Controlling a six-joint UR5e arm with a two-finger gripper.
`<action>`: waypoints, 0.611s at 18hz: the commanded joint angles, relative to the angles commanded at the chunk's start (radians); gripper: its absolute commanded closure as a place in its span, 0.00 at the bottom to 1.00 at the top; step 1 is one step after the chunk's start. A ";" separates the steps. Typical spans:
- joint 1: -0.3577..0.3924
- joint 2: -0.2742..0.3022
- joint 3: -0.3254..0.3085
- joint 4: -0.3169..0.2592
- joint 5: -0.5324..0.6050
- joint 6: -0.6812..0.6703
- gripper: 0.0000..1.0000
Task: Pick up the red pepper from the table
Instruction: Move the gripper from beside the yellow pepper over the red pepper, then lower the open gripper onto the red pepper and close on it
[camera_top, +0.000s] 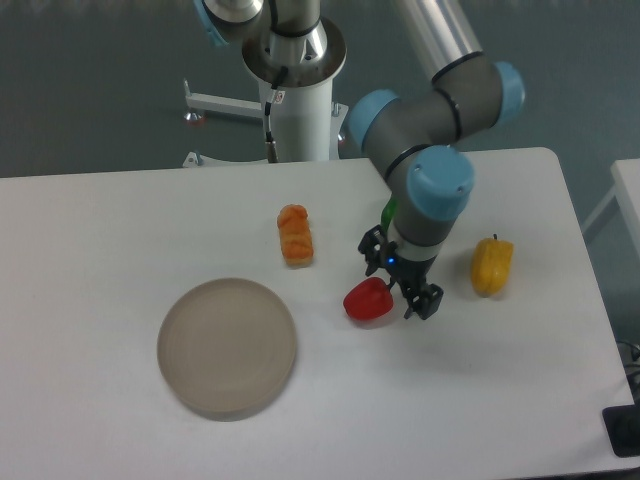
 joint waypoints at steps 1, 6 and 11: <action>-0.006 -0.005 -0.008 0.002 0.008 -0.003 0.00; -0.020 -0.028 -0.014 0.006 0.012 -0.003 0.00; -0.020 -0.043 -0.011 0.009 0.014 0.006 0.01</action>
